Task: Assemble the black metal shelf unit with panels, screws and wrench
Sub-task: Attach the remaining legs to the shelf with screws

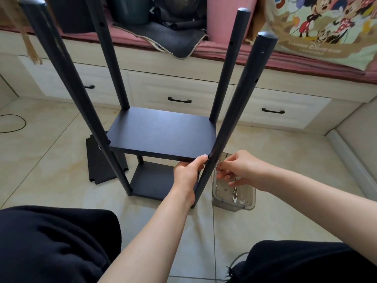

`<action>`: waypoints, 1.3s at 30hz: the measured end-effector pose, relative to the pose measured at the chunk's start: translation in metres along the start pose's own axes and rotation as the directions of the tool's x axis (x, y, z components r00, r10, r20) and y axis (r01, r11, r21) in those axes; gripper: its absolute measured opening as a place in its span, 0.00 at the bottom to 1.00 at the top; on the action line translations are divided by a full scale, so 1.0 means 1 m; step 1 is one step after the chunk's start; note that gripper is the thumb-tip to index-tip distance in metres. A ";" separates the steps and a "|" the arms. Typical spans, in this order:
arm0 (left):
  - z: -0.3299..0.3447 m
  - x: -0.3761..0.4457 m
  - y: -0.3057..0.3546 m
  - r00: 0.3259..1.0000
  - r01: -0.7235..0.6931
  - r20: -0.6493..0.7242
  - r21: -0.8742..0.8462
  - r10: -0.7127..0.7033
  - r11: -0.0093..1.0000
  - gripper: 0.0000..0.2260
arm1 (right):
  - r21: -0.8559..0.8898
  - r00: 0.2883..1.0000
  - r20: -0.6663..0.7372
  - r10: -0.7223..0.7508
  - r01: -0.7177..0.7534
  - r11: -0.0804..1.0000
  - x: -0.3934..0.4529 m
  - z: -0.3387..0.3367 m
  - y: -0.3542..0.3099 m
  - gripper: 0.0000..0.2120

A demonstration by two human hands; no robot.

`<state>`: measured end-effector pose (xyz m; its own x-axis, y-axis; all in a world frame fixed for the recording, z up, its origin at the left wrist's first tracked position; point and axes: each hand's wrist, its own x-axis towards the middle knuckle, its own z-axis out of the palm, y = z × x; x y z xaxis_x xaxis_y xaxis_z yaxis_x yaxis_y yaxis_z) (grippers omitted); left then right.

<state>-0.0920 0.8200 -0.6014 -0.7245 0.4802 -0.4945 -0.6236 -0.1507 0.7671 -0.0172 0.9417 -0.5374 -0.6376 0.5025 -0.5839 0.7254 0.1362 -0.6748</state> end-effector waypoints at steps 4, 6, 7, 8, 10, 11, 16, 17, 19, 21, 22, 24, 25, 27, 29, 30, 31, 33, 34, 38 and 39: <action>0.001 0.001 -0.001 1.000 -0.002 0.004 0.011 0.002 1.000 0.06 | -0.074 0.996 -0.042 -0.077 0.073 0.995 0.004 0.002 0.001 0.10; 0.001 0.001 -0.001 1.000 -0.004 0.007 0.011 0.004 1.000 0.06 | -0.090 0.994 -0.047 -0.095 0.091 0.992 0.006 0.002 0.002 0.10; 0.001 0.001 -0.001 1.000 -0.004 0.011 0.005 0.004 1.000 0.06 | -0.086 0.994 -0.044 -0.097 0.093 0.992 0.007 0.002 0.002 0.09; 0.001 0.001 -0.001 1.000 -0.001 0.017 -0.001 0.001 1.000 0.05 | -0.081 0.994 -0.040 -0.098 0.094 0.992 0.007 0.001 0.003 0.09; 0.001 0.001 -0.002 0.999 0.003 0.034 -0.005 -0.003 1.000 0.05 | -0.069 0.994 -0.036 -0.099 0.096 0.993 0.007 0.002 0.003 0.09; 0.001 0.000 -0.002 0.999 0.004 0.038 -0.005 -0.004 1.000 0.05 | -0.061 0.994 -0.035 -0.099 0.097 0.993 0.007 0.002 0.003 0.09; 0.000 0.001 -0.003 0.999 0.009 0.040 0.000 -0.009 1.000 0.05 | -0.058 0.993 -0.003 -0.118 0.117 0.991 0.006 -0.001 0.006 0.06; 0.000 0.001 -0.003 0.999 0.012 0.040 0.006 -0.013 1.000 0.06 | -0.087 0.991 -0.005 -0.133 0.132 0.987 0.006 -0.002 0.006 0.05; 0.001 0.002 -0.004 0.999 0.014 0.039 0.018 -0.014 1.000 0.06 | -0.147 0.984 -0.007 -0.177 0.175 0.974 0.006 -0.003 0.008 0.03; 0.001 0.003 -0.004 0.999 0.010 0.031 0.028 -0.011 1.000 0.07 | -0.189 0.973 0.009 -0.229 0.227 0.955 0.005 -0.003 0.009 0.02; 0.002 0.003 -0.004 1.000 0.010 0.027 0.029 -0.011 1.000 0.07 | -0.214 0.965 0.015 -0.261 0.258 0.942 0.004 -0.003 0.009 0.02; 0.002 0.003 -0.005 1.000 0.013 0.027 0.020 -0.013 1.000 0.06 | -0.270 0.947 0.020 -0.322 0.315 0.910 0.003 -0.005 0.010 0.01; 0.002 0.003 -0.005 1.000 0.013 0.028 0.017 -0.014 1.000 0.06 | -0.303 0.939 0.019 -0.345 0.334 0.892 0.003 -0.006 0.010 0.01; 0.002 0.003 -0.005 0.999 0.012 0.029 0.021 -0.013 1.000 0.06 | -0.359 0.927 0.013 -0.376 0.355 0.863 0.002 -0.008 0.010 0.01; 0.002 0.004 -0.005 0.999 0.013 0.033 0.021 -0.013 1.000 0.06 | -0.358 0.919 0.005 -0.395 0.370 0.857 0.002 -0.008 0.012 0.02; 0.002 0.003 -0.005 0.999 0.013 0.035 0.015 -0.014 1.000 0.06 | -0.348 0.916 0.001 -0.402 0.377 0.858 0.002 -0.008 0.013 0.02; 0.002 0.004 -0.005 0.999 0.014 0.037 0.011 -0.014 1.000 0.06 | -0.339 0.914 -0.002 -0.407 0.382 0.860 0.002 -0.007 0.013 0.02; 0.001 0.004 -0.006 0.999 0.015 0.041 0.010 -0.015 1.000 0.07 | -0.310 0.914 -0.006 -0.406 0.385 0.869 0.002 -0.004 0.015 0.03; 0.001 0.004 -0.006 0.999 0.014 0.046 0.008 -0.014 1.000 0.08 | -0.296 0.915 -0.006 -0.403 0.383 0.875 0.003 -0.003 0.015 0.03; 0.001 0.006 -0.008 0.998 0.012 0.055 0.004 -0.012 1.000 0.11 | -0.269 0.917 -0.022 -0.399 0.379 0.885 0.004 -0.002 0.016 0.03; 0.001 0.006 -0.008 0.998 0.011 0.056 -0.004 -0.011 1.000 0.10 | -0.269 0.916 -0.026 -0.400 0.379 0.885 0.004 -0.002 0.017 0.03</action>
<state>-0.0909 0.8251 -0.6099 -0.7000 0.5298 -0.4789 -0.6325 -0.1487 0.7601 -0.0075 0.9474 -0.5503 -0.8676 0.4278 -0.2534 0.4703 0.5408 -0.6974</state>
